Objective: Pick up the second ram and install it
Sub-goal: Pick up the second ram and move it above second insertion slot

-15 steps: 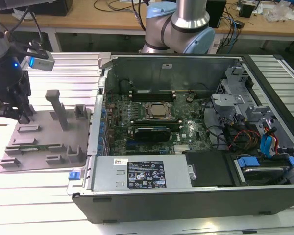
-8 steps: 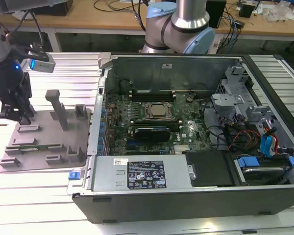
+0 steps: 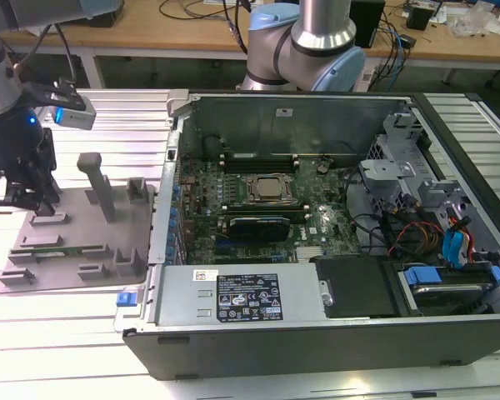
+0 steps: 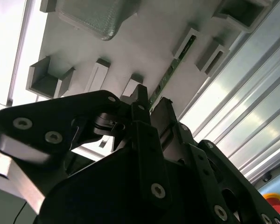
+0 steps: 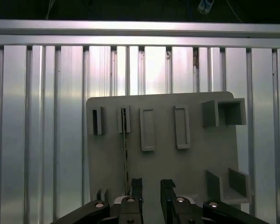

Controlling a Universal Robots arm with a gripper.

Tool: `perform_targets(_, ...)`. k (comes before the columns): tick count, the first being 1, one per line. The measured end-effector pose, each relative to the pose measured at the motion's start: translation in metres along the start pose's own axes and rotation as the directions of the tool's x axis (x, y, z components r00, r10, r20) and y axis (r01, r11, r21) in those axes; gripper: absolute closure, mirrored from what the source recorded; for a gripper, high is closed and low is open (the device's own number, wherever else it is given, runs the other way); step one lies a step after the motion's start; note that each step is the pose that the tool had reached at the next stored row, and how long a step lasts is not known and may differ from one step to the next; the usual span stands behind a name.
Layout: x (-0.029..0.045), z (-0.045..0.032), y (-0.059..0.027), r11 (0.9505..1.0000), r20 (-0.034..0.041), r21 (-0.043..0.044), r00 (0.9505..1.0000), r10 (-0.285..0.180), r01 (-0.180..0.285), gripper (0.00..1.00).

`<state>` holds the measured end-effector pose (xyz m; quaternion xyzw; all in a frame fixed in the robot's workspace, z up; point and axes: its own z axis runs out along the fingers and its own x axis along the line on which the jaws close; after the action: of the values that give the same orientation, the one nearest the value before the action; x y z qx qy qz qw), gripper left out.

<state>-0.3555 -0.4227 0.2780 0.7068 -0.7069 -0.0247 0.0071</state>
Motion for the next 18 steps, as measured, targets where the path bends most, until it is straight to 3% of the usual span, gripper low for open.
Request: perform_targets(18, 0.0004, 0.016, -0.0007, 1.0, 0.0, 0.0, 1.0, 0.0, 0.0, 0.72)
